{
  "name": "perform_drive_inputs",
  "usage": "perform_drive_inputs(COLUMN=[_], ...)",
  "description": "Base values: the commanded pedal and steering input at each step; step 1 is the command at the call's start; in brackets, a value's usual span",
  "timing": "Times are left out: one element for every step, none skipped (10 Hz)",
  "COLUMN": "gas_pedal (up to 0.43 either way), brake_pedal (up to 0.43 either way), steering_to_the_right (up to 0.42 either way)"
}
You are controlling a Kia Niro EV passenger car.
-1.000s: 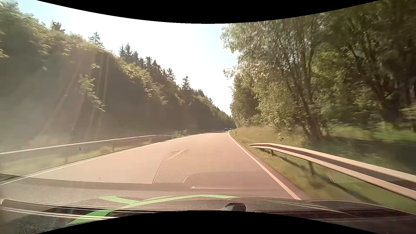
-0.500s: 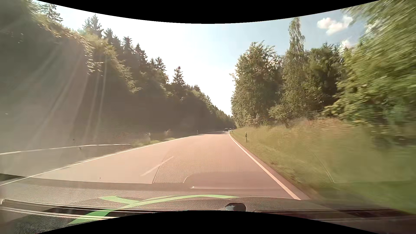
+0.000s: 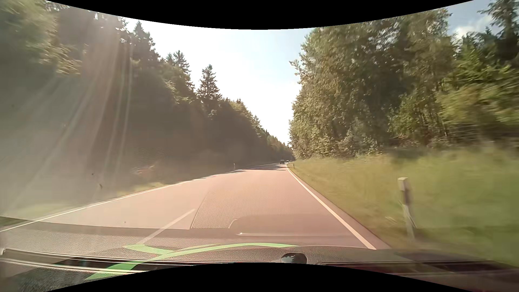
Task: Follow the waypoints while adhering to traffic rules and regulations
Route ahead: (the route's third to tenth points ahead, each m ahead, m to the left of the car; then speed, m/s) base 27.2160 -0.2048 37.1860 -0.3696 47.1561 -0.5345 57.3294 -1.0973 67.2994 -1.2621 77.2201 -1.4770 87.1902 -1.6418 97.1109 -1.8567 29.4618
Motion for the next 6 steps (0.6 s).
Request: perform_drive_inputs(gas_pedal=[0.429, 0.378, 0.350, 0.350, 0.358, 0.390], brake_pedal=[0.000, 0.000, 0.000, 0.000, 0.000, 0.000], steering_to_the_right=[0.002, 0.002, 0.002, 0.003, 0.003, 0.003])
